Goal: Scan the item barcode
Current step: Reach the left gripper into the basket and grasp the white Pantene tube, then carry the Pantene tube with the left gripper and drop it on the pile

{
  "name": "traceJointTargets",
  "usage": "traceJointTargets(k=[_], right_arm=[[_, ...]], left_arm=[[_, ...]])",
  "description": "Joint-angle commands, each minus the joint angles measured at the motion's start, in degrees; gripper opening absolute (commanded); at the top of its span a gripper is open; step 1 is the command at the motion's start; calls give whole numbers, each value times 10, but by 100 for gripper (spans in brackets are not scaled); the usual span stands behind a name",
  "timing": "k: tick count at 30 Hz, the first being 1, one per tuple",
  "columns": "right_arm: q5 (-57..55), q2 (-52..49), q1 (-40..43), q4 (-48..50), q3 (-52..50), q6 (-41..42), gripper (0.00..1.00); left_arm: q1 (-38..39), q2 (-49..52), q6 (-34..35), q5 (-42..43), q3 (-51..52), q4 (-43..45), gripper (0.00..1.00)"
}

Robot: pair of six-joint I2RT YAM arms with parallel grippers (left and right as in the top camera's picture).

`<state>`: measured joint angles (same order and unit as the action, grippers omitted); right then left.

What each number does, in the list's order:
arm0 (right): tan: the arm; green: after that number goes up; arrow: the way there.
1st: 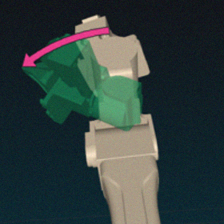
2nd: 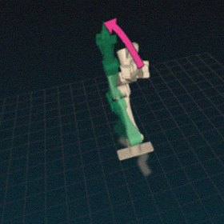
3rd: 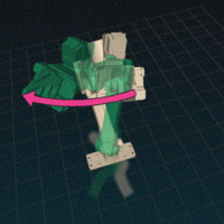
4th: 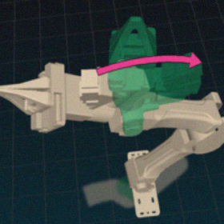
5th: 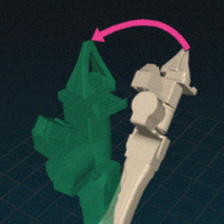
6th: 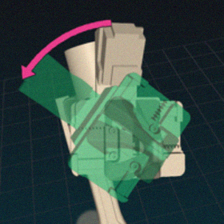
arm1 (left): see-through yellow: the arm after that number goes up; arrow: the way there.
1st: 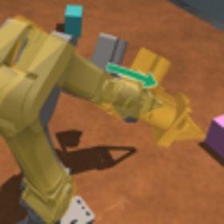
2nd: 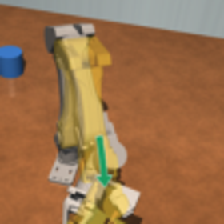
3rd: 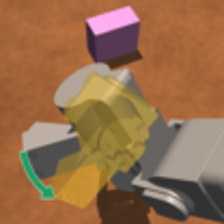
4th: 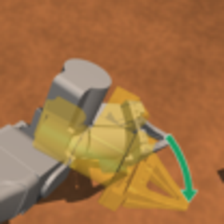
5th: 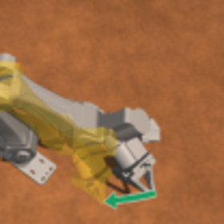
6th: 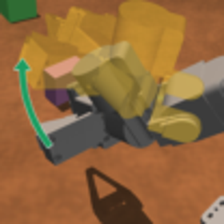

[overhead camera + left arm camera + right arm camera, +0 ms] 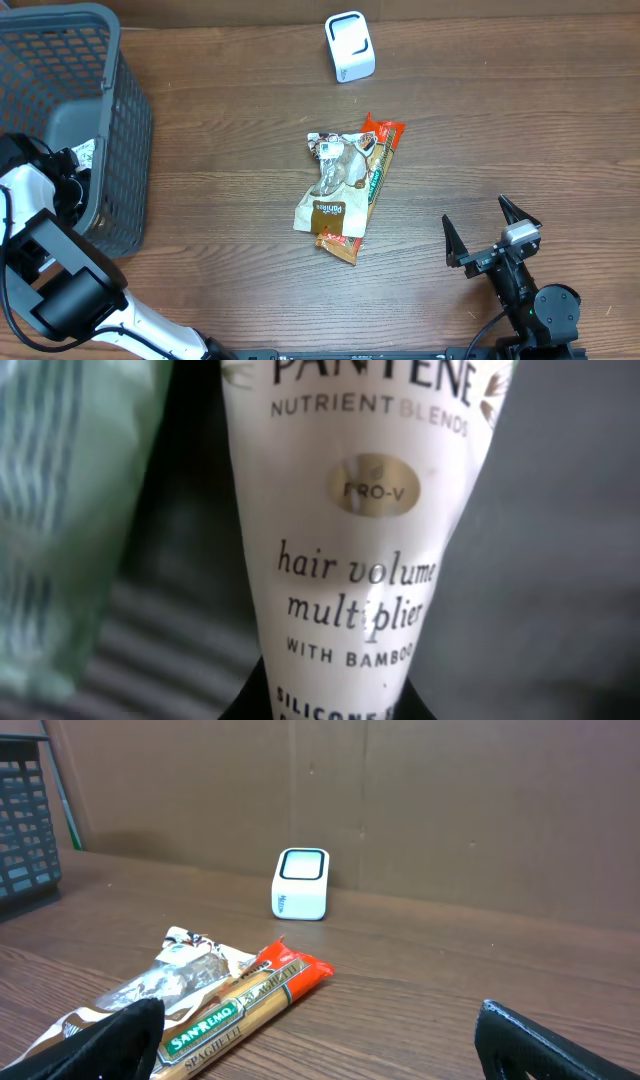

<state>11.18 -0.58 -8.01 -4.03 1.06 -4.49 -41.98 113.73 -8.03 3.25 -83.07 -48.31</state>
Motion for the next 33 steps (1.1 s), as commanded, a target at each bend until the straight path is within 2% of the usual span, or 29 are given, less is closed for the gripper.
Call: traceJointTargets(k=[1,9,14,17,20,23,25,28,33], right_arm=[[0,4,-4,3,-6,2,100],[0,4,-4,3,-6,2,100],[0,4,-4,3,-6,2,100],[0,4,-4,3,-6,2,100],[0,4,-4,3,-6,2,100],[0,4,-4,3,-6,2,100],[0,4,-4,3,-6,2,100],[0,4,-4,3,-6,2,100],[0,4,-4,3,-6,2,100]], left_arm=[[2,10,72,31,-74,-47,4],[9,8,90,163,-410,-244,4],[12,4,115,313,-603,-304,4],[21,-7,115,407,-694,-334,4],[48,-23,107,444,-748,-379,4],[98,-41,36,415,-763,-436,4],[144,-43,9,333,-762,-475,4],[221,-41,17,213,-725,-485,6],[337,-25,19,174,-598,-482,6]])
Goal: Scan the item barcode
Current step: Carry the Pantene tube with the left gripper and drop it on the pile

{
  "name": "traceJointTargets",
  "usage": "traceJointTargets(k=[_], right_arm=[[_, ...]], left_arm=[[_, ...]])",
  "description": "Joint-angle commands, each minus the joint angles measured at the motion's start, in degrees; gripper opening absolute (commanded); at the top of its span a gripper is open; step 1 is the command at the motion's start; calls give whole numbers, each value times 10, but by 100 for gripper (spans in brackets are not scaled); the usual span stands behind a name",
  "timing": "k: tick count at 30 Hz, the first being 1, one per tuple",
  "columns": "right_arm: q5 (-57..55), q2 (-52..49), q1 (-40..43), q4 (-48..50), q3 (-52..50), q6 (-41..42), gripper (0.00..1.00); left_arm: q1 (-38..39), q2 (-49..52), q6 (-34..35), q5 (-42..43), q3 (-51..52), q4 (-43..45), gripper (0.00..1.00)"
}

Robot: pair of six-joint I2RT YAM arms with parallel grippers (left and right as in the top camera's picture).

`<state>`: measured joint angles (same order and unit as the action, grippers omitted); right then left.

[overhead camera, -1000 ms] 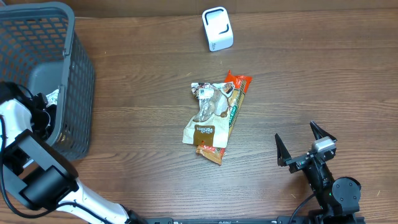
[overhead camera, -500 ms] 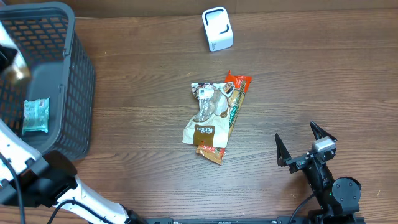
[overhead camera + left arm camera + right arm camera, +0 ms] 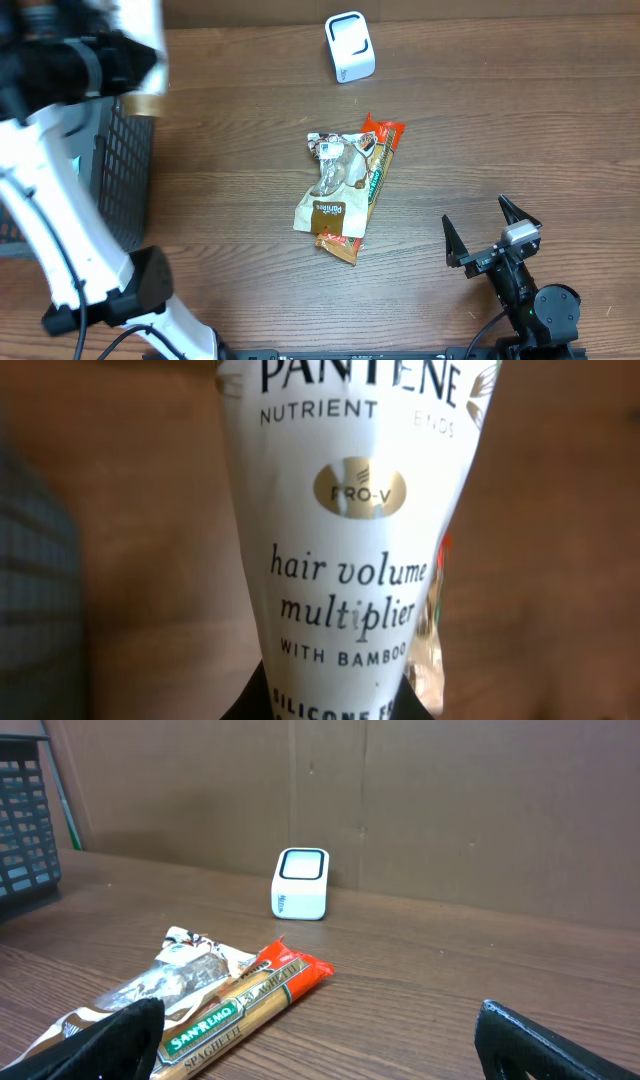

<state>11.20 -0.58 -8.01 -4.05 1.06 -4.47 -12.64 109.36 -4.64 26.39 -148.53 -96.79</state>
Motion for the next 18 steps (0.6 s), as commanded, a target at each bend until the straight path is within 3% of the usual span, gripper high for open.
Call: traceJointTargets(k=[1,5,12,18], right_arm=[[0,4,-4,4,-6,2,100],[0,4,-4,3,-6,2,100],[0,4,-4,4,-6,2,100],[0,4,-4,3,-6,2,100]], left_arm=[[65,28,-15,-66,91,5,5],[126,56,14,-73,226,67,5],[196,68,111,-77,500,289,4],[242,68,199,-90,659,443,8]])
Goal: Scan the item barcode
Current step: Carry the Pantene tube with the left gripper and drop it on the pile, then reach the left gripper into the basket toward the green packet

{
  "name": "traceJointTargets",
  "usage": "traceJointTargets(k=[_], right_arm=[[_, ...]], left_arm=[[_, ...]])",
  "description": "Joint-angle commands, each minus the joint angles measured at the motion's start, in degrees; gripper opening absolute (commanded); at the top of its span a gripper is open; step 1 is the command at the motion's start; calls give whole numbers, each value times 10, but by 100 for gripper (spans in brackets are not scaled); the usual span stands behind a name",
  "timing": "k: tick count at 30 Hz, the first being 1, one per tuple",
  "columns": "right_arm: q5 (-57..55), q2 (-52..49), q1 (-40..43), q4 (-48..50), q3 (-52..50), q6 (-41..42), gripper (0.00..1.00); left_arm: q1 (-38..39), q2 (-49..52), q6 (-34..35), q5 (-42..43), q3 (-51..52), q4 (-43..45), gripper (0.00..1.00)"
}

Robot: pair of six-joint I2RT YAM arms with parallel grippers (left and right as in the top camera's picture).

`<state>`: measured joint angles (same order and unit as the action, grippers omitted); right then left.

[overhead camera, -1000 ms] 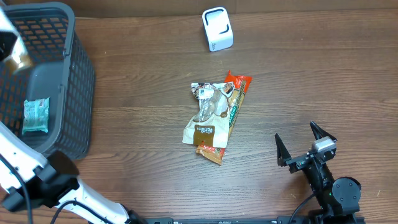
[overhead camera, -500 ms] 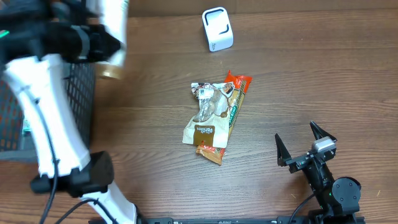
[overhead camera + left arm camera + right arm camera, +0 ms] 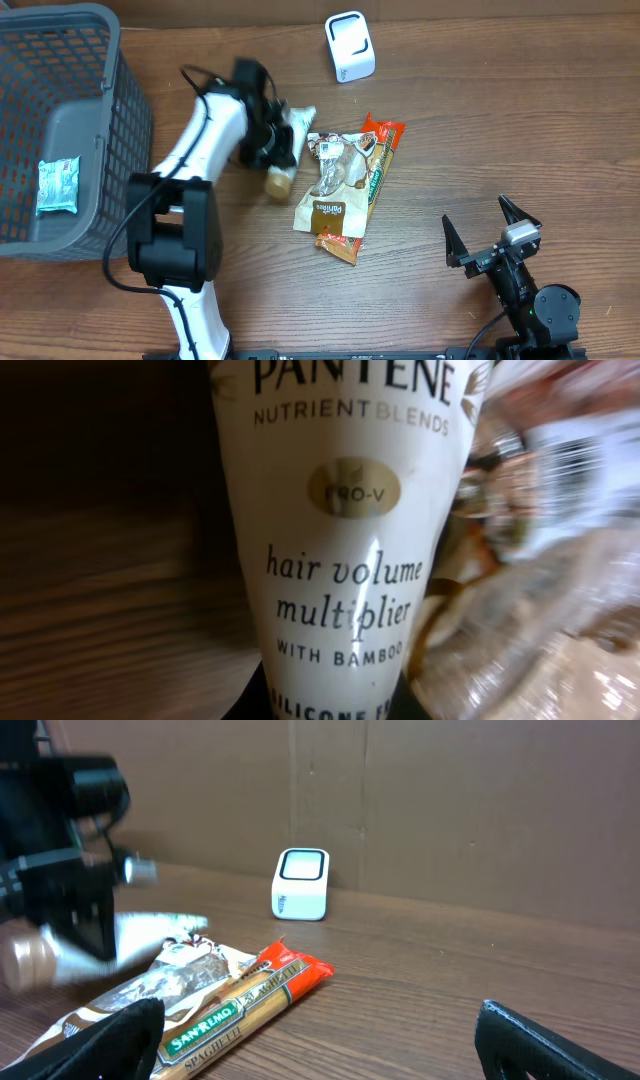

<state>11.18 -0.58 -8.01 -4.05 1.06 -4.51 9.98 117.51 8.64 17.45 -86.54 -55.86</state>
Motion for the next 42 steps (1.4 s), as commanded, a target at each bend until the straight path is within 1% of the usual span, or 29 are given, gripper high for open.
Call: traceJointTargets(k=[1,3,5,7,8,9,10,14,17,19,23,28,29,32,35,38,42], right_arm=[[0,4,-4,3,-6,2,100],[0,4,-4,4,-6,2,100],[0,4,-4,3,-6,2,100],[0,4,-4,3,-6,2,100],[0,4,-4,3,-6,2,100],[0,4,-4,3,-6,2,100],[0,4,-4,4,-6,2,100],[0,4,-4,3,-6,2,100],[0,4,-4,4,-6,2,100],[0,4,-4,4,-6,2,100],[0,4,-4,4,-6,2,100],[0,4,-4,3,-6,2,100],[0,4,-4,3,-6,2,100],[0,4,-4,4,-6,2,100],[0,4,-4,3,-6,2,100],[0,4,-4,3,-6,2,100],[0,4,-4,3,-6,2,100]], left_arm=[[23,-14,82,0,57,55,9],[36,-14,121,9,80,92,13],[48,-14,159,35,91,124,19],[59,-14,179,63,92,147,46],[63,-14,184,76,92,158,66],[70,-14,186,99,92,174,94],[71,-14,186,105,92,178,100],[62,-14,184,93,86,165,100],[36,-25,174,70,64,122,100],[15,-41,153,51,38,84,100],[-26,-87,116,-16,-42,-9,100],[-75,-167,84,-134,-173,-122,100],[-93,-194,71,-164,-213,-142,100],[-137,-242,61,-213,-263,-155,100],[-202,-288,61,-263,-277,-148,100],[-272,-306,61,-283,-277,-147,100],[-373,-299,73,-281,-257,-147,100]])
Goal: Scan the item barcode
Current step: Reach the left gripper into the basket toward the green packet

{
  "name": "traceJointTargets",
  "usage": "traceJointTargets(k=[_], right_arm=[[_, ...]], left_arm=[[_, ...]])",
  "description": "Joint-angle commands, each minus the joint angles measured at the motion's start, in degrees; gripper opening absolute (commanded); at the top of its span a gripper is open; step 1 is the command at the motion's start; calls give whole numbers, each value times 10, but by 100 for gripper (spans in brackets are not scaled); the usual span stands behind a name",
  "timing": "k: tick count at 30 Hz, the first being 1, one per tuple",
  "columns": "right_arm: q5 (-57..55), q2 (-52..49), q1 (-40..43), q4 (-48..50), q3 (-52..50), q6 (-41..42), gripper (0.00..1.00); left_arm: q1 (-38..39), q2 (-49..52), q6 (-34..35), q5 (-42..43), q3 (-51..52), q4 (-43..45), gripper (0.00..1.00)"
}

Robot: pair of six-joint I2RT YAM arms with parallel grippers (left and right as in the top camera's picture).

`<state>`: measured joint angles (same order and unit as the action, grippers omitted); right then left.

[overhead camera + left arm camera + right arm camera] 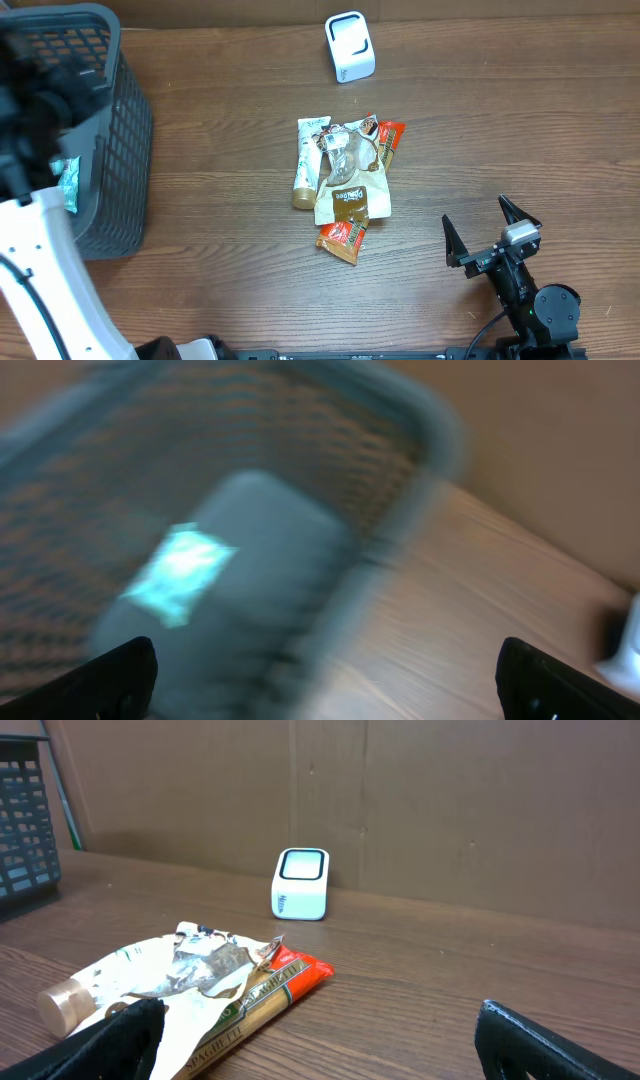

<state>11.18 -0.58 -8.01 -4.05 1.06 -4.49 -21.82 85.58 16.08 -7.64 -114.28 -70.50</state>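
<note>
A white Pantene tube with a tan cap lies flat on the table, touching the left side of a crinkled snack bag. A red spaghetti pack lies under the bag. The white scanner stands at the table's far edge. My left gripper is open and empty, blurred with motion over the basket's rim, far left of the tube. My right gripper stands open near the front right, facing the pile, the tube's cap at its left.
A grey mesh basket stands at the far left with a teal packet inside, also in the left wrist view. A brown cardboard wall backs the table behind the scanner.
The left gripper has let go of the tube, opened, and gone from the pile back over the basket. The tube now lies by the snack bag. Bag and spaghetti pack have shifted slightly.
My left gripper was down in the basket, shut on the Pantene tube. Then it held the tube up by the basket's corner, then low over the table beside the snack bag. Now the tube lies there and the gripper is open at the basket. The right arm stayed still.
</note>
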Motion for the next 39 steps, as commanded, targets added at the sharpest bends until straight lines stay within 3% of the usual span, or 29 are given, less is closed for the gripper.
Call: traceJointTargets(k=[1,6,14,20,28,32,39], right_arm=[[0,4,-4,4,-6,2,100],[0,4,-4,3,-6,2,100],[0,4,-4,3,-6,2,100],[0,4,-4,4,-6,2,100],[0,4,-4,4,-6,2,100],[0,4,-4,3,-6,2,100],[0,4,-4,4,-6,2,100]], left_arm=[[-76,23,3,-24,31,3,100],[-133,50,-44,13,111,63,100],[-136,124,-171,9,227,154,100],[-141,187,-230,-33,246,186,100],[-175,268,-275,-33,246,201,99],[-192,289,-277,-33,247,203,93],[-216,322,-278,-33,247,223,93]])
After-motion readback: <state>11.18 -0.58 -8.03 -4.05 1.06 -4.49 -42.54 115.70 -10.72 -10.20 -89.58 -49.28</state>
